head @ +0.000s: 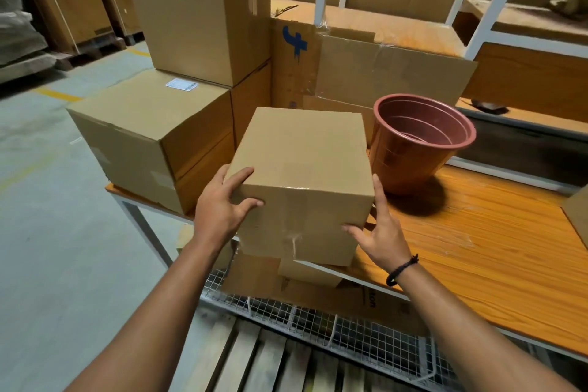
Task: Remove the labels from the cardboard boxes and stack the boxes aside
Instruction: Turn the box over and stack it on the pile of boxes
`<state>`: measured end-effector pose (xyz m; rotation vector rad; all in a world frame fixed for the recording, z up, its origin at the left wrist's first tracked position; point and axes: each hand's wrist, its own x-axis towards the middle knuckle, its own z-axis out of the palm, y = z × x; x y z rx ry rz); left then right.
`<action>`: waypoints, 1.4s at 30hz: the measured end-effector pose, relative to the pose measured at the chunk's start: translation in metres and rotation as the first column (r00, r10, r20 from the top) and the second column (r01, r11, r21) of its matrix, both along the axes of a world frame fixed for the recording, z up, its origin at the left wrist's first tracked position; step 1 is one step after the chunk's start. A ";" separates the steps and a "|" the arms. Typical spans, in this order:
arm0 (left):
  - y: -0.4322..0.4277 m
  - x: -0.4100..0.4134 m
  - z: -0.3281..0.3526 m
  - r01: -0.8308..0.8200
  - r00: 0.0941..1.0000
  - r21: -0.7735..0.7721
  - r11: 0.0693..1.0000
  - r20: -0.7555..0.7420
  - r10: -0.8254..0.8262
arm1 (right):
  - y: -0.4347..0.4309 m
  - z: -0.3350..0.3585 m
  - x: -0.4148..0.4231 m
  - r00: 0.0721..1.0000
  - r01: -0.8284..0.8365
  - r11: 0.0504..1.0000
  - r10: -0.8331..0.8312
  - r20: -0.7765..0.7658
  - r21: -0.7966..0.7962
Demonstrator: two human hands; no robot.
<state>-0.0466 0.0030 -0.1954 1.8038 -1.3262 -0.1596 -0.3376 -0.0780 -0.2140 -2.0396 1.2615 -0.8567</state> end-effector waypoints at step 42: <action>-0.009 -0.003 0.003 0.181 0.982 0.004 0.983 -0.050 -0.181 | -0.014 0.088 0.013 0.913 -0.203 0.918 0.052 -0.404 -0.341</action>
